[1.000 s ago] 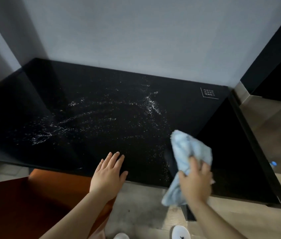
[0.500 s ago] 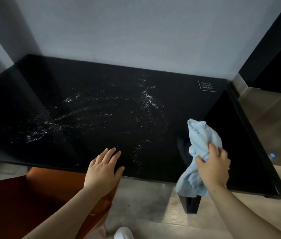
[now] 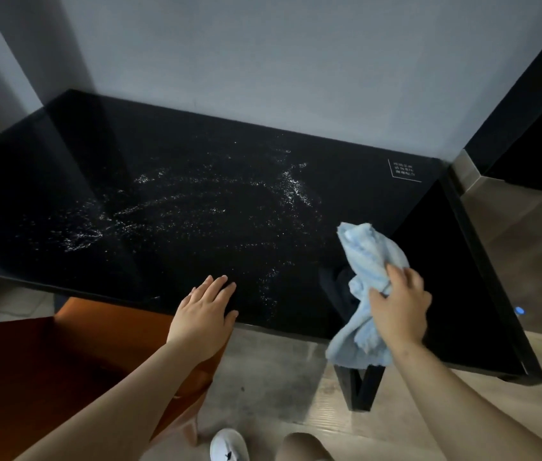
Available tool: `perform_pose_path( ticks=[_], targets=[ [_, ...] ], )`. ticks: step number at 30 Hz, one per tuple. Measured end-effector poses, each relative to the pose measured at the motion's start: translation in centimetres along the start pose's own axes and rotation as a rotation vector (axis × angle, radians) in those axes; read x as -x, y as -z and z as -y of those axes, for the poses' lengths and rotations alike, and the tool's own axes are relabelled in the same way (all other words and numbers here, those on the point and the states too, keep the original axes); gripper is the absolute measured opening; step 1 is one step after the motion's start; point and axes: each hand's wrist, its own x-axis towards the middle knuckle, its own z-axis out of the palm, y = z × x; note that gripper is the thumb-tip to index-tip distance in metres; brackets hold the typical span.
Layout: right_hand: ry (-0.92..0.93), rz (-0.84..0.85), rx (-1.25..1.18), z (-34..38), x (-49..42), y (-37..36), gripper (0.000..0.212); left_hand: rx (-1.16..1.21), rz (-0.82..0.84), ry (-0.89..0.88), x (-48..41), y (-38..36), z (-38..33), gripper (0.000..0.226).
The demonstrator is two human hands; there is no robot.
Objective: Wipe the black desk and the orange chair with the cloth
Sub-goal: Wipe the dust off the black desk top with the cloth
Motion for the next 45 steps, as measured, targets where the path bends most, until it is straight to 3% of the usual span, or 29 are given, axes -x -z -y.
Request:
perform_pose_path(
  ticks=[3,7,9,11,13,15,18,20,22,25,28,30,34,38,42,45],
  targets=[
    [-0.083,0.041,0.063,-1.0,-0.2,0.0,0.052,0.006,0.015,-0.001,0.1,0.4,-0.2,0.055],
    [0.133,0.103,0.072,3.0,3.8,-2.4,0.052,0.011,0.011,0.034,0.2,0.6,-1.0,0.054],
    [0.306,0.204,-0.034,5.1,4.9,-3.4,0.048,-0.012,0.047,0.044,0.3,0.8,-1.3,0.056],
    [0.354,0.247,-0.252,6.4,4.6,-3.0,0.040,-0.044,0.130,0.038,0.1,1.4,-1.1,0.060],
    [0.283,0.087,-0.358,6.0,2.8,-2.0,0.036,-0.049,0.226,0.018,-0.3,2.3,-0.8,0.062],
    [0.155,-0.039,-0.255,4.0,0.3,-0.9,0.041,-0.044,0.285,0.010,-0.6,2.8,-0.8,0.064],
    [-0.023,0.039,0.027,0.8,-1.8,-0.5,0.049,-0.013,0.319,0.027,-0.8,2.9,-1.1,0.067],
    [0.015,0.066,0.114,0.9,-0.7,-1.5,0.049,-0.009,0.333,0.016,-0.9,2.8,-0.8,0.064],
    [0.197,0.126,0.122,2.6,1.0,-3.0,0.047,-0.016,0.340,0.007,-1.0,2.9,-0.7,0.061],
    [0.406,0.279,-0.118,5.2,1.2,-3.6,0.041,0.013,0.281,0.051,-1.5,3.3,-1.1,0.052],
    [0.243,0.049,-0.315,5.1,-2.6,-2.1,0.038,0.078,0.067,0.103,-2.0,3.5,-1.4,0.044],
    [0.106,-0.071,-0.197,3.2,-5.9,-1.2,0.043,0.048,-0.022,0.105,-2.4,3.3,-1.4,0.048],
    [-0.088,0.043,0.101,0.3,-9.0,-1.9,0.056,-0.043,-0.064,0.141,-4.4,2.5,-0.9,0.061],
    [0.191,0.129,0.222,4.1,-7.2,-5.1,0.057,-0.016,-0.095,0.218,-7.3,2.5,-1.0,0.064],
    [0.480,0.339,-0.125,8.2,-6.5,-6.7,0.049,-0.020,-0.112,0.249,-10.4,2.7,-2.2,0.058],
    [0.425,0.143,-0.351,7.4,-11.6,-5.5,0.042,0.001,-0.076,0.264,-12.6,3.3,-2.8,0.060]
  ],
)
